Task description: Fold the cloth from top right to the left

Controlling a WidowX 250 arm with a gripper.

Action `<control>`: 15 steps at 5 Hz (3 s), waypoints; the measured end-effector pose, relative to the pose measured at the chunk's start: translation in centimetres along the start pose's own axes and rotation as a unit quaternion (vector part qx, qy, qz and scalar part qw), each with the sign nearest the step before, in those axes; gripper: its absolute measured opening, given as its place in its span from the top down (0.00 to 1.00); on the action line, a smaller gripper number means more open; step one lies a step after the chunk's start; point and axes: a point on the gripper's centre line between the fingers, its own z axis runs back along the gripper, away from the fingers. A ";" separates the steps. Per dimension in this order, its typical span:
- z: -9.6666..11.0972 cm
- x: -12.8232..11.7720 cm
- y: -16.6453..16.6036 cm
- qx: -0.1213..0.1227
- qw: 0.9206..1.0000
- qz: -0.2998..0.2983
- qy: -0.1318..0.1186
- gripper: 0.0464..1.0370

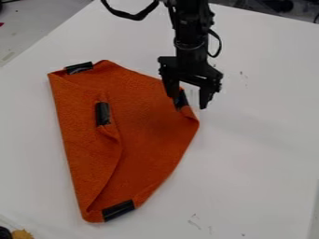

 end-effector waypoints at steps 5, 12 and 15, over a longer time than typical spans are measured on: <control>-1.7 0.7 -0.3 -0.018 1.000 0.000 -0.001 0.77; 2.8 -8.0 14.4 0.019 0.950 0.289 -0.115 0.99; 1.6 -9.8 15.8 0.040 0.958 0.260 -0.116 0.82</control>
